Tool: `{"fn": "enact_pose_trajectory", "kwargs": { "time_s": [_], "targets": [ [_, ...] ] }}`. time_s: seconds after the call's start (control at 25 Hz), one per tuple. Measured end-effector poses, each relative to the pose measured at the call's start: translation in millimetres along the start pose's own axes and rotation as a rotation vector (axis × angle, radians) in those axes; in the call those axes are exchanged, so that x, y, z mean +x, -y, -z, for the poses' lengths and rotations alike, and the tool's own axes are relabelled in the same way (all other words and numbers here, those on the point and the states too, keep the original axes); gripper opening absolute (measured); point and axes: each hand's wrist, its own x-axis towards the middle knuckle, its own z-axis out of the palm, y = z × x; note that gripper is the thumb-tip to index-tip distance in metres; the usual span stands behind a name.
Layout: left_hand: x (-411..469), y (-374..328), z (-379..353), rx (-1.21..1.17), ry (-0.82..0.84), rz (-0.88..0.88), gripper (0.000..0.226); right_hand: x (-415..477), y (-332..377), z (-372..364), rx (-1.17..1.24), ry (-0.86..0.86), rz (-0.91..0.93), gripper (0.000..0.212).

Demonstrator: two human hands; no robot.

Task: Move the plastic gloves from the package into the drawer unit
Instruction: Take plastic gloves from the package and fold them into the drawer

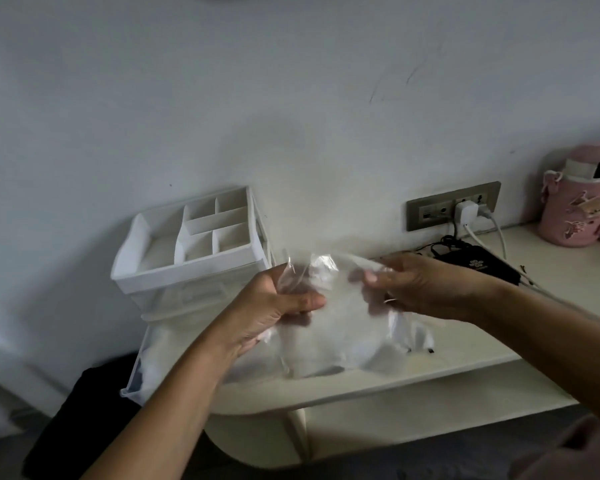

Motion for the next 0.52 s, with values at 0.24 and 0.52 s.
{"fn": "enact_pose_trajectory", "kwargs": {
  "time_s": [0.24,0.52],
  "targets": [
    [-34,-6,50,0.115,-0.018,0.035,0.048,26,20,-48,-0.137,-0.030,0.007,0.011],
    [-49,3,93,0.053,-0.248,0.094,0.027,67,50,-84,-0.421,-0.056,-0.007,0.009]
  ]
}}
